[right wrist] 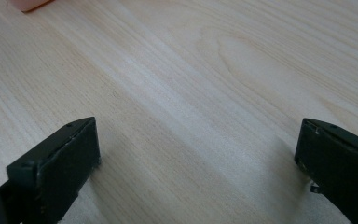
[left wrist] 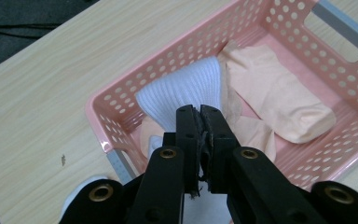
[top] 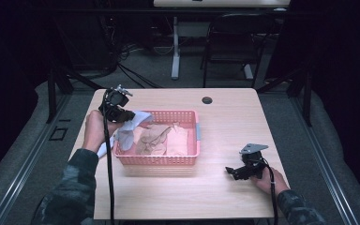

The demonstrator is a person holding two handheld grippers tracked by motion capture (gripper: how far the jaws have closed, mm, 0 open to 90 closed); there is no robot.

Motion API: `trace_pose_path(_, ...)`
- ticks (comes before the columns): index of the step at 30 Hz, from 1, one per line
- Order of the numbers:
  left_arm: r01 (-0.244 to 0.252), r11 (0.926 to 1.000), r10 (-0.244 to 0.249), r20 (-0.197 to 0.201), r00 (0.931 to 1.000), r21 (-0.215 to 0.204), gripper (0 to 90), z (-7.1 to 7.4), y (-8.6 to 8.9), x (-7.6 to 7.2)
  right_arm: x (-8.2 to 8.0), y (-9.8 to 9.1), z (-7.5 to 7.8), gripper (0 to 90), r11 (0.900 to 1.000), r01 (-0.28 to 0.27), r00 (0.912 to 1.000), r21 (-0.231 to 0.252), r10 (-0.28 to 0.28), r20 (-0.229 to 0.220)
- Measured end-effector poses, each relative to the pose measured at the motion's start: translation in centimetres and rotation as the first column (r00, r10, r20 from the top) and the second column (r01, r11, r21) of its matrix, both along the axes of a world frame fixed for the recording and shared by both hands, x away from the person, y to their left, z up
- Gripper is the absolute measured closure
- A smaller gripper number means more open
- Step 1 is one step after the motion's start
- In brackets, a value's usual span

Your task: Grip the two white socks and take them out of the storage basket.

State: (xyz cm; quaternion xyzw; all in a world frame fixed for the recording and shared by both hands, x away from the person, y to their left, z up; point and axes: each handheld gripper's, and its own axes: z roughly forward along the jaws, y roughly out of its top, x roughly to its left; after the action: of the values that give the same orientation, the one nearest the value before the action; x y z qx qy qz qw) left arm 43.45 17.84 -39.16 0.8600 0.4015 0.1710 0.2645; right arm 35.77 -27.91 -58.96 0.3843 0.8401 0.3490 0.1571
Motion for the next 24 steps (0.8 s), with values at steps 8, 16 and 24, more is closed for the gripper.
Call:
trace_pose_path(8, 0.002, 1.0000, -0.002, 0.026, 0.9997, -0.006, 86.1, 1.7, 0.0, -0.2, 0.0, 0.0, 0.0, 0.0, 1.0000, -0.003, 1.0000, -0.001, 0.003, 0.001)
trace_pose_path(16, 0.008, 0.9999, -0.008, 0.056, 0.9984, -0.007, 86.0, 3.4, 0.0, -0.5, 0.0, 0.0, 0.0, 0.0, 1.0000, -0.002, 1.0000, -0.001, 0.002, -0.001)
trace_pose_path(24, -0.006, 0.9999, 0.007, 0.089, 0.9960, -0.010, 86.1, 5.2, 0.6, -0.9, 0.0, 0.0, 0.0, 0.0, 1.0000, 0.000, 1.0000, 0.001, 0.000, 0.001)
